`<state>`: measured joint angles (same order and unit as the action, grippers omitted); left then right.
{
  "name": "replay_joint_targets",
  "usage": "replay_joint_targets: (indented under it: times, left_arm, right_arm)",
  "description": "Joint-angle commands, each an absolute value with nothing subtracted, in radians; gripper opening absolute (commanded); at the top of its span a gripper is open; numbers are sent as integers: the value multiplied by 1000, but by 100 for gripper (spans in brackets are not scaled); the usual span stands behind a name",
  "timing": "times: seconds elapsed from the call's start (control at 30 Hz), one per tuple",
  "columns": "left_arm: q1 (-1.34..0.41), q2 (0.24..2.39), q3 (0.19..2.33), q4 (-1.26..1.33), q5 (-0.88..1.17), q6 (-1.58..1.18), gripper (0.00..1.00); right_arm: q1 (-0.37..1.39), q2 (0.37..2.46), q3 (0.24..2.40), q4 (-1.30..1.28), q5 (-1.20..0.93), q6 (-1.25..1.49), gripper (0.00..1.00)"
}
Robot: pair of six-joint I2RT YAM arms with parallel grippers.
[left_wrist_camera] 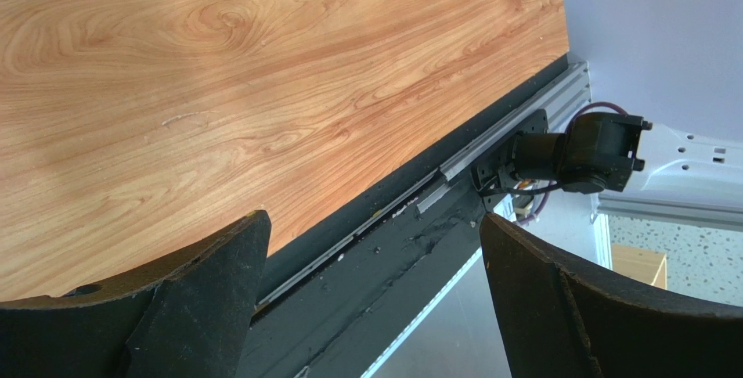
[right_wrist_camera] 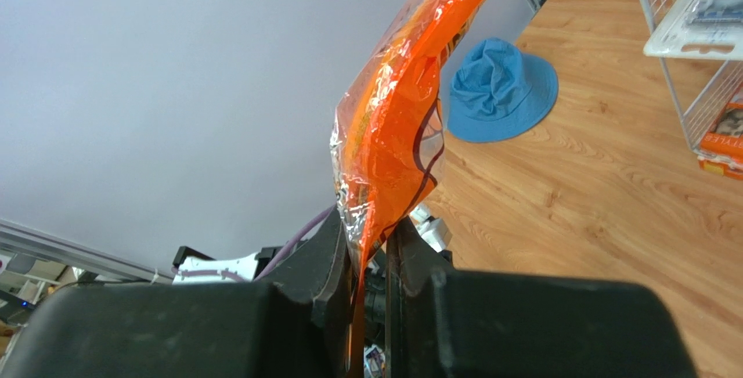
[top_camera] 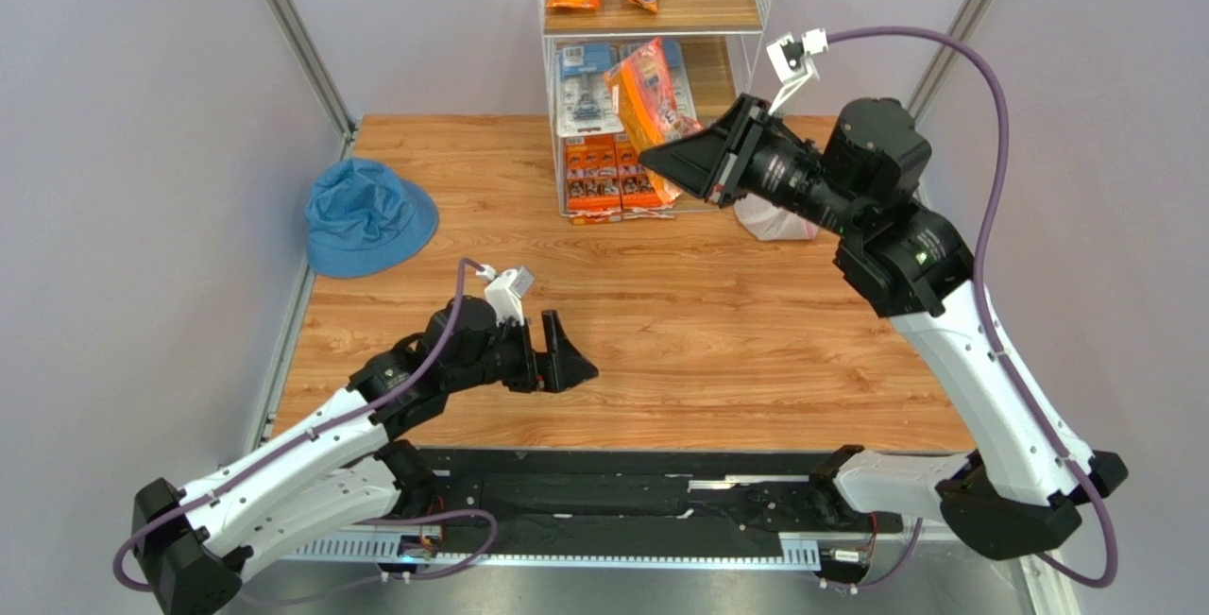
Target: Place and organize the shaving razors onto the shelf
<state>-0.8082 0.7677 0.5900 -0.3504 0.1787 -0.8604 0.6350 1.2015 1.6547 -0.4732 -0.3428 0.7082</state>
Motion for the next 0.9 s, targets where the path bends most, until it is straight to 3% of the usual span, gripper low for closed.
replay_joint_targets:
  times: [0.0,0.4,0.87]
  left_arm:
    - [-804,732,609,-371,164,-827,99]
    - [-804,730,580,-351,176,-845,99]
    - [-805,703,520,-221,248,-870,99]
  right_arm:
    - [580,1287,1839,-515,-403,657,0]
    - [290,1607,2210,-414,-627,824,0]
    - [238,1914,2402,-261,-512,1008,0]
